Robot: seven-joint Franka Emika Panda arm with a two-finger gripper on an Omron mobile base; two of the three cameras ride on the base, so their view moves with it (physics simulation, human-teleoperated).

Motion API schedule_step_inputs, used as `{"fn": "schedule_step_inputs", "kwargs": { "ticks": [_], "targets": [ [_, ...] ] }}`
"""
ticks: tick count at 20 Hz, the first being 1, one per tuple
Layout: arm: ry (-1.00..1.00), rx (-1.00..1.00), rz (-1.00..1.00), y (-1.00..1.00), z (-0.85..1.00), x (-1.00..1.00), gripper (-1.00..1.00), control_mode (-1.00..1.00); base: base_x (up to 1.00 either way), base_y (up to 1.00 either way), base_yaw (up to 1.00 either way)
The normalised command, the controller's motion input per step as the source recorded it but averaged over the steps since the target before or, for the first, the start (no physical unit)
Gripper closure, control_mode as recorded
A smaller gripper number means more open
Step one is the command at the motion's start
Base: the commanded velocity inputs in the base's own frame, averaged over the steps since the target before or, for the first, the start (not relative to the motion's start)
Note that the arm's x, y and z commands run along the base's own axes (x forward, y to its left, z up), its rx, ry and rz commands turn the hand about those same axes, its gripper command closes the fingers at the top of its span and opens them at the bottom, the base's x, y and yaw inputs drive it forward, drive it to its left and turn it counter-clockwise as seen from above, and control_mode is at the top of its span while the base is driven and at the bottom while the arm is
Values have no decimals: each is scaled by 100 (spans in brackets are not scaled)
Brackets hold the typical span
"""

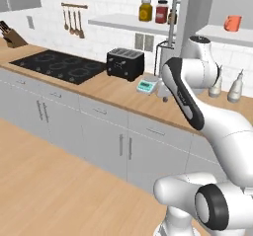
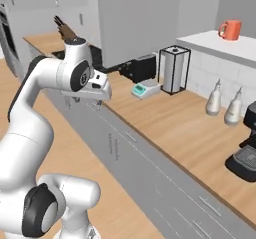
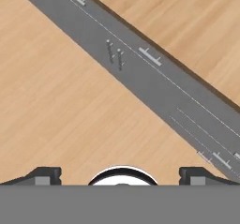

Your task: Gather all objects into one cabinet and sort the glasses and bowls to opposite sides.

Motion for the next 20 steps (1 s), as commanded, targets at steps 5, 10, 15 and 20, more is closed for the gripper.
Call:
{"fn": "schedule_step_inputs", "kwargs": {
  "ticks": [5, 10, 15, 20],
  "targets": [
    [0, 0, 0, 0, 0, 0, -100, 100, -14, 22, 28],
    [0, 0, 0, 0, 0, 0, -100, 100, -3, 63, 20],
    [0, 0, 0, 0, 0, 0, -100, 100, 0, 57, 36],
    [0, 0, 0, 0, 0, 0, -100, 100, 0, 10, 16]
  ]
}}
